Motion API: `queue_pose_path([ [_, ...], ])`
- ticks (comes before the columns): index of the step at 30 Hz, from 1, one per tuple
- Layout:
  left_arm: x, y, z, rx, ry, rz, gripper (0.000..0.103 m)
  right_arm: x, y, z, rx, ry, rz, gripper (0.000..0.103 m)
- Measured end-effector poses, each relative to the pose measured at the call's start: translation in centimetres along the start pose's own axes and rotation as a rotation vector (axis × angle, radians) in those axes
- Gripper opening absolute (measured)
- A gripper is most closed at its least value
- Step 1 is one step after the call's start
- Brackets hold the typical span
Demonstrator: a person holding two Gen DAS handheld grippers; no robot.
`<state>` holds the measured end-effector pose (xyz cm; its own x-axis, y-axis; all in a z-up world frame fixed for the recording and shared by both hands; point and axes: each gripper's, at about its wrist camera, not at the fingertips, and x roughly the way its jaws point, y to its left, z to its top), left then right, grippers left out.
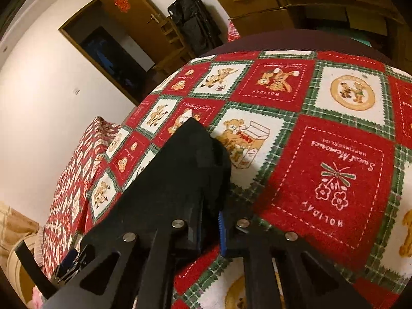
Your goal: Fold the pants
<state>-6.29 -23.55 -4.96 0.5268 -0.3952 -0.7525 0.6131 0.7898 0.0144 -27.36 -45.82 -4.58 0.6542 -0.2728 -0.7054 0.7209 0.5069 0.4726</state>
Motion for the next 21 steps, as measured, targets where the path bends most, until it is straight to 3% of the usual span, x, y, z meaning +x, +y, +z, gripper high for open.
queue_pose_path([
  [4,-0.2,-0.3,0.3,0.042,-0.003,0.024,0.103,-2.0,1.8,0.1,-0.067,-0.056,0.032,0.009],
  [8,-0.3,-0.4,0.4,0.056,0.032,-0.023,0.103,-3.8,4.6,0.2,-0.145,-0.094,0.084,0.009],
  [11,-0.3,-0.8,0.1,0.076,0.008,-0.017,0.103,-5.0,6.9,0.1,-0.205,-0.101,0.135,0.009],
  [14,-0.4,-0.2,0.6,0.079,0.05,-0.047,0.103,-6.3,9.8,-0.1,-0.281,-0.112,0.193,0.009],
  [18,-3.1,2.8,1.2,0.062,-0.001,-0.044,0.103,-7.7,14.4,-1.7,-0.406,-0.109,0.271,0.009],
  [21,-5.7,7.1,1.1,0.015,-0.059,-0.01,0.103,-8.0,18.4,-4.3,-0.525,-0.08,0.333,0.009],
])
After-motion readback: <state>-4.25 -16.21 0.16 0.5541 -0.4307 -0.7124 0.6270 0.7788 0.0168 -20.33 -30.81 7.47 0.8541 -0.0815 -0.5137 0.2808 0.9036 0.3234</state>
